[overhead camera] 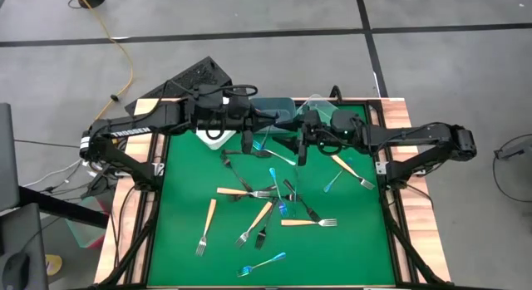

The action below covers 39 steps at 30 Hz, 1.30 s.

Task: Sort silverware by color (type)
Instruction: Put the blue fork into the white bin

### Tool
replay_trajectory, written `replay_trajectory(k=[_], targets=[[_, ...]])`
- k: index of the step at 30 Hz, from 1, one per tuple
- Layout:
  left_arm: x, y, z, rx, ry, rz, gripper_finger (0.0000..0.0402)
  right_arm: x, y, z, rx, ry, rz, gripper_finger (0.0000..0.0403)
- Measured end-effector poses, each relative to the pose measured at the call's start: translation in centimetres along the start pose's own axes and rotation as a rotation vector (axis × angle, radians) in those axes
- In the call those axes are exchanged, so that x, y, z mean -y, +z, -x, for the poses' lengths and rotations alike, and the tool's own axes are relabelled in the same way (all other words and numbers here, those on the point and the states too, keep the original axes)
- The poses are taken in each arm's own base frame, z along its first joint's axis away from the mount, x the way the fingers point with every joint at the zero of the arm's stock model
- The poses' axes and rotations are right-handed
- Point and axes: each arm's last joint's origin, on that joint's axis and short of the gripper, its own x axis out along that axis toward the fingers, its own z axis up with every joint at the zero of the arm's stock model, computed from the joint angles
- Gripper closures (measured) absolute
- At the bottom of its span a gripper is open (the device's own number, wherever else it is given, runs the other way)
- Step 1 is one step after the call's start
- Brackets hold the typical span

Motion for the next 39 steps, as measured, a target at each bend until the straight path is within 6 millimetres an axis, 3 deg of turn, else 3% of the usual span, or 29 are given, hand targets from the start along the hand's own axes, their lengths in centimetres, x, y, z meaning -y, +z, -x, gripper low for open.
replay_trajectory(k=[16,25,31,39], targets=[[-0.1,-0.4,-1.8,0.023,-0.005,-0.023,0.04,0.1,-0.2,-1.5,0.04,-0.03,-0.039,0.0162],[-0.1,-0.6,-1.8,0.001,0.004,-0.025,0.04,0.7,0.4,-0.9,0.045,-0.063,-0.026,0.024],[-0.3,-0.8,-1.8,-0.013,0.033,-0.023,0.04,0.8,0.1,-0.9,0.013,-0.07,-0.032,0.0378],[-0.5,-1.1,-1.8,-0.039,0.099,0.003,0.0388,0.9,-0.2,-0.9,-0.002,-0.096,-0.086,0.0392]])
